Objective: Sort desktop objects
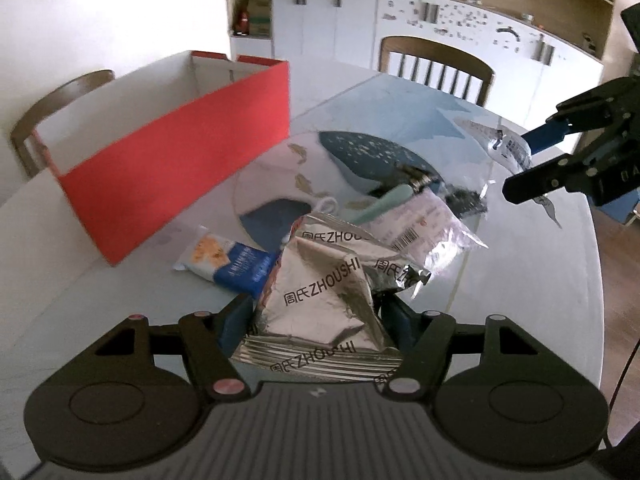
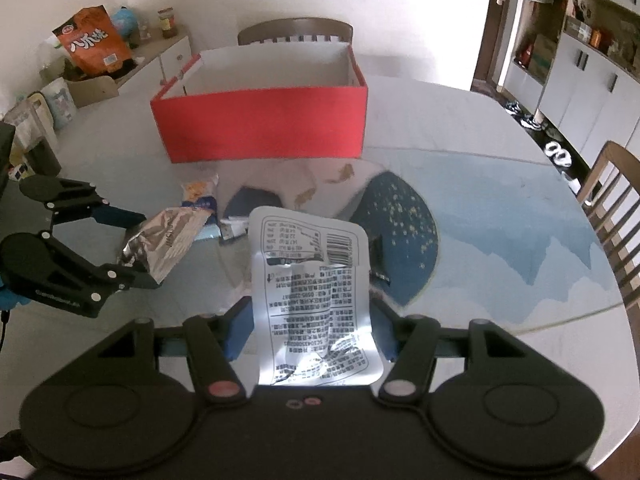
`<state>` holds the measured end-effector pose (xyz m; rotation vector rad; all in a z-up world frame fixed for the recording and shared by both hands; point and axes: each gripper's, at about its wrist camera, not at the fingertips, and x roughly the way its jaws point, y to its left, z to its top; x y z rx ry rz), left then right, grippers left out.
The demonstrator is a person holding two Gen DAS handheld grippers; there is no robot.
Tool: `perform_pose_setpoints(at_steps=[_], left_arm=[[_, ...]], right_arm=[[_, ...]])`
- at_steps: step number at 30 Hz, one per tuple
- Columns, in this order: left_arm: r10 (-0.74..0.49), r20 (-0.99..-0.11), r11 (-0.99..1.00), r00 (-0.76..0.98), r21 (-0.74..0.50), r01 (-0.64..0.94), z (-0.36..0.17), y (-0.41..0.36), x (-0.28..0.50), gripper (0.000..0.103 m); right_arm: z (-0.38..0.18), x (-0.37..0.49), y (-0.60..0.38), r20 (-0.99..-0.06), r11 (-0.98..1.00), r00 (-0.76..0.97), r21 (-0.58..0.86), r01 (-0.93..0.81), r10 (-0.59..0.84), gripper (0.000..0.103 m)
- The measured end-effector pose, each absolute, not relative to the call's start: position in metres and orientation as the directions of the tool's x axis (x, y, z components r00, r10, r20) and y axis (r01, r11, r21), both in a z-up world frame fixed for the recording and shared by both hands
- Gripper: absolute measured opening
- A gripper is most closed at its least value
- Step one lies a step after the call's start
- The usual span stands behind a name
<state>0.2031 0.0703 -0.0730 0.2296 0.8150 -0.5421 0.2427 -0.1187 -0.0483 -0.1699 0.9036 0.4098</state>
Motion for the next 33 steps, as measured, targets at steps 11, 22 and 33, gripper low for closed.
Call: perform_pose_setpoints(at_steps=[11,22,33], left_arm=[[-0.348,-0.698,0.880,0.627,-0.011,0.476,-0.022,0.073,0.202,0.070],[-0.290,-0.676,0.922,0.678,-0.006,0.388,0.016,0.071,0.214,0.070],[-0.222,-0.667,0.954,0.711,0.001,0.299,0.043,0.065,0.236,0.070]], right_arm=[[-0.019,0.250,-0.108,-0.758,0.888,0.575,0.012,-0.459,0.308,0.061],[0.009,0.266,-0.099,-0.730,0.868,0.603,-0.025,-0.495,0.323,0.061],[0.026,0.287,-0.092,-0.719,0.849,0.604,-0.038,-0.528,0.344,0.061]])
